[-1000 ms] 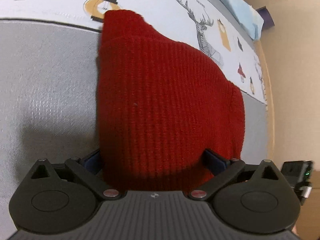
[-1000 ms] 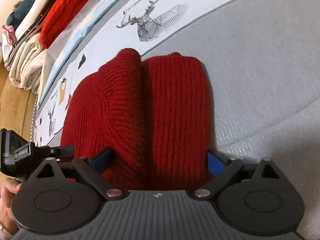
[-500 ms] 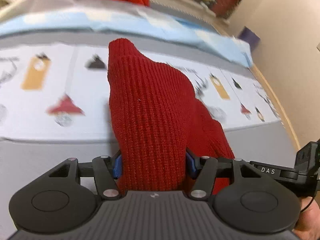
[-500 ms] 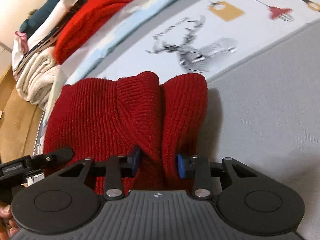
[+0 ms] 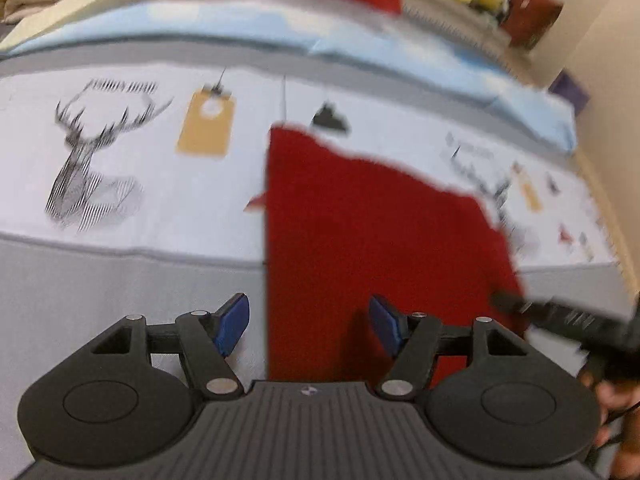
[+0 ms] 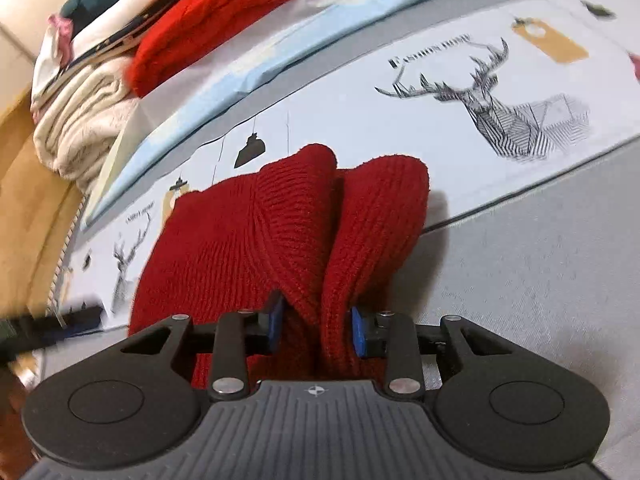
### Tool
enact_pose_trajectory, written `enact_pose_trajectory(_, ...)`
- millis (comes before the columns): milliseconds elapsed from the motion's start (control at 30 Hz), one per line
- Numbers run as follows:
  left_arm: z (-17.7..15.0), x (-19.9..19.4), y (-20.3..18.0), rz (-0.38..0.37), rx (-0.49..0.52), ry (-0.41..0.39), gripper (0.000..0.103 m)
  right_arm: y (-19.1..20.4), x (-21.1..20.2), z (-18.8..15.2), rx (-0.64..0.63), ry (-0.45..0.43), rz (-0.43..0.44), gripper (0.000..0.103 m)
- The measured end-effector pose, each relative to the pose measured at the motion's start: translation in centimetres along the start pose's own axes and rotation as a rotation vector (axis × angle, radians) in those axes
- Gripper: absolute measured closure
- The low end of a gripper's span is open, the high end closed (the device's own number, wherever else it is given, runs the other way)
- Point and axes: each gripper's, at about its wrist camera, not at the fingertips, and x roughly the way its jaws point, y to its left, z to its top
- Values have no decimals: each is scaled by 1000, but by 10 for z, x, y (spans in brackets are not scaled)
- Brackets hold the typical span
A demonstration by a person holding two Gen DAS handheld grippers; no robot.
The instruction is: Fold small clothes
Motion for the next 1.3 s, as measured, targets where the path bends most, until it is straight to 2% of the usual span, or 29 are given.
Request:
enact_pose_trajectory(67,-9,9,7,-20,-20,62,28,4,-4,0,-11,1,-24,58)
enact_pose_trajectory(100,-17,10,12,-28,-37,72,24,6,-7,-1,-13,3,-31,53)
enact_pose_trajectory(167,-24,11,22,-47,-89,86,21,9,-11,-5,2,26,-22,42)
enact_pose_trajectory(267,-33,10,41,-89,-247,109,20,8,-19,-18,15,76,-33,31)
enact_pose_trajectory(333,-40,7,48,-114,-313,121,20,3,-21,-28,57,126,-30,24)
enact_pose_trajectory(433,-49,9,45,-143,-317,145,20,0,-23,-40,79,186,-35,24)
enact_pose_trajectory(567,-61,21,30,-143,-235,189,21,4,-26,-53,51,226,-61,24)
enact_pose_trajectory(633,-66,29,22,-122,-189,196,28,7,-27,-59,33,250,-72,25)
enact_pose_trajectory(667,-67,29,17,-110,-173,181,32,8,-28,-62,13,261,-77,28)
enact_pose_trajectory(733,-67,23,13,-115,-192,153,36,15,-31,-64,-42,254,-85,69)
enact_pose_trajectory(800,-66,15,11,-153,-229,122,37,16,-41,-59,-46,205,-63,76)
enact_pose_trajectory(867,-67,13,7,-186,-217,116,38,13,-54,-51,-6,130,-42,77)
enact_pose_trajectory(933,-71,20,3,-169,-173,148,38,11,-60,-47,-6,87,-62,77)
enact_pose_trajectory(1000,-76,24,-2,-118,-115,169,36,9,-59,-49,-24,94,-98,75)
enact_pose_trajectory(1067,-77,23,-1,-111,-113,171,33,7,-51,-54,-28,152,-115,71)
enact_pose_trajectory(1167,-77,18,0,-98,-111,164,25,9,-47,-59,-62,190,-153,55)
enact_pose_trajectory(1200,-77,16,0,-86,-108,160,23,8,-48,-60,-60,196,-160,43)
enact_pose_trajectory(1233,-77,14,0,-72,-104,156,22,7,-49,-60,-50,203,-168,36)
enact_pose_trajectory(1300,-78,6,-3,-32,-82,131,20,2,-53,-61,-37,199,-185,35)
